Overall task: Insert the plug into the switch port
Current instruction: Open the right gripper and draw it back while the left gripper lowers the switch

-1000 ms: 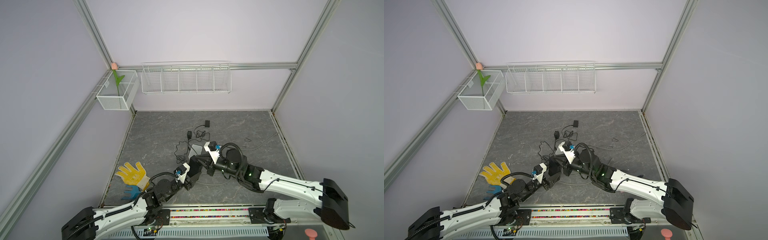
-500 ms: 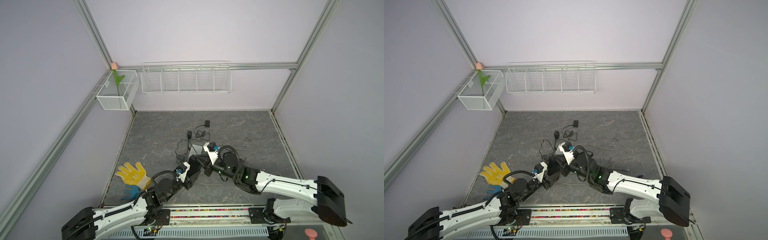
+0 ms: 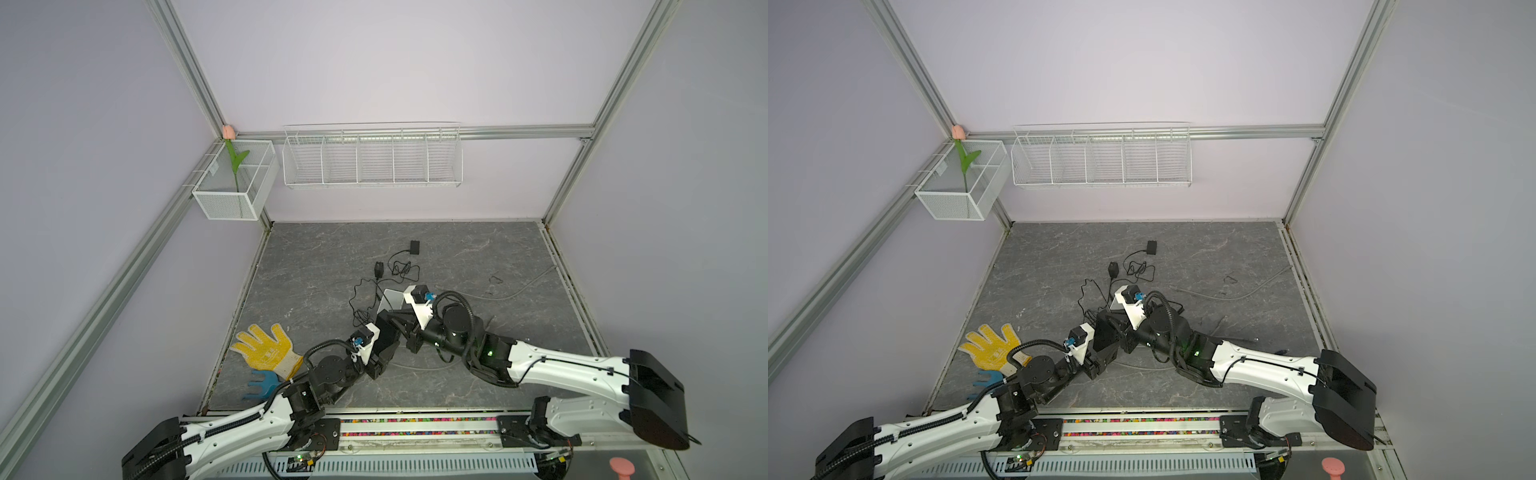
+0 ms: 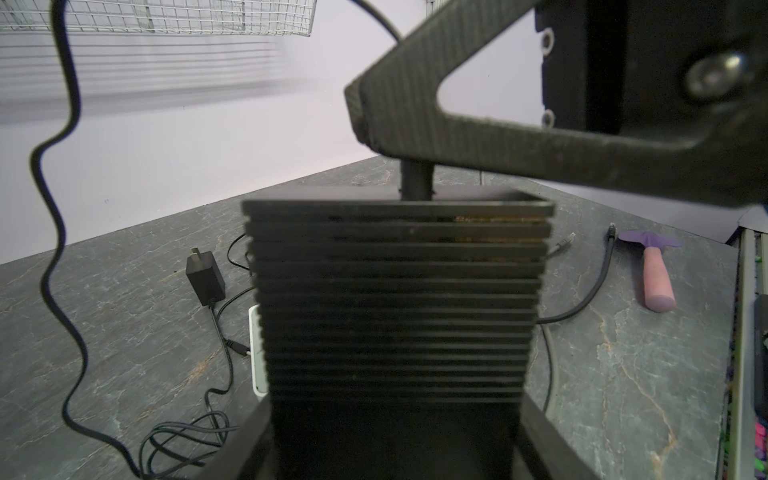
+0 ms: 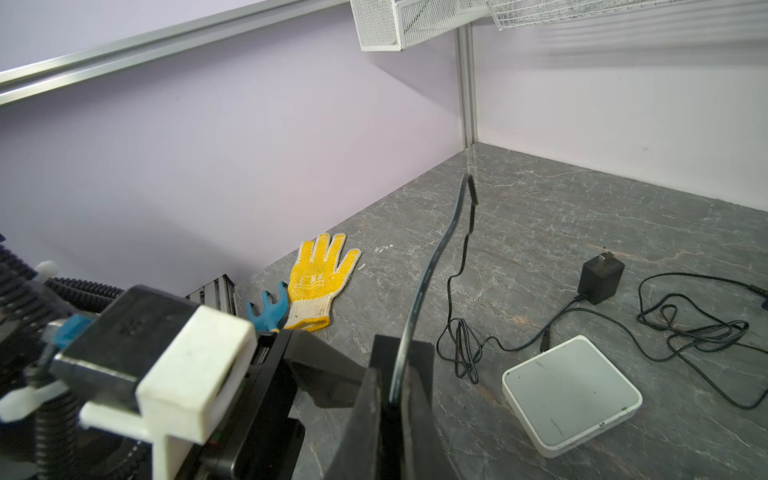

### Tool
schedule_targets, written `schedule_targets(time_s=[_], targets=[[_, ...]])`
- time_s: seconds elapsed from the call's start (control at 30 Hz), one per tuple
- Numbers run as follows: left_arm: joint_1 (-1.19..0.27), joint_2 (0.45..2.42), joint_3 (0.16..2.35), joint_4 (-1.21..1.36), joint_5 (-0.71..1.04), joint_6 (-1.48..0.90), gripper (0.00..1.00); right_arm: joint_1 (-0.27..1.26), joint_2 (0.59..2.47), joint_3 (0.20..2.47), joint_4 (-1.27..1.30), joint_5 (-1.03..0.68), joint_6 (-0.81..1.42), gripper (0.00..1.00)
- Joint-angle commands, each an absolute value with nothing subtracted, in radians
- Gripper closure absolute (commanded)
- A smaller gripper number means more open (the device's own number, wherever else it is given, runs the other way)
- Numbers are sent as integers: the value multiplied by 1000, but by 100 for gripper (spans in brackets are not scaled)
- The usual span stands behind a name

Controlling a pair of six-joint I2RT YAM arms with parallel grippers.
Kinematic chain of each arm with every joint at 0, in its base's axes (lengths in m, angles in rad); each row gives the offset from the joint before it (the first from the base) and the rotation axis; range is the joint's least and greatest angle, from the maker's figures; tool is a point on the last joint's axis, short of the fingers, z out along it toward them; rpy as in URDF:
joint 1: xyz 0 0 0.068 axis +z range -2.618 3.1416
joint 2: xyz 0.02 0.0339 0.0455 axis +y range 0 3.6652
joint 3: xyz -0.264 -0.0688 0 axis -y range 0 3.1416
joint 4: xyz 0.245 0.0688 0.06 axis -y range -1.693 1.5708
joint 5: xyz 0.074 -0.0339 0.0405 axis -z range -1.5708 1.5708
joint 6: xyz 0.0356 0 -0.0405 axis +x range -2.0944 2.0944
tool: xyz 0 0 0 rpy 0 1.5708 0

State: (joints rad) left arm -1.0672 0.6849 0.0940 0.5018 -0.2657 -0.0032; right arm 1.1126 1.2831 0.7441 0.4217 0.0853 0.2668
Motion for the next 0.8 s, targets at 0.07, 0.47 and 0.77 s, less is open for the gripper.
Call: schedule_targets(time_s=[0.07, 0.47, 0.77], targets=[[-1065, 656, 296, 485, -459, -78, 100, 1138, 1298, 798, 41, -30, 171, 80], [-779, 732, 389, -60, -340, -402, 100, 1032, 1073, 967, -210, -63, 9, 29], [-544, 1053, 473, -131, -106, -517, 100, 1008, 1105, 822, -181, -162, -36, 36]])
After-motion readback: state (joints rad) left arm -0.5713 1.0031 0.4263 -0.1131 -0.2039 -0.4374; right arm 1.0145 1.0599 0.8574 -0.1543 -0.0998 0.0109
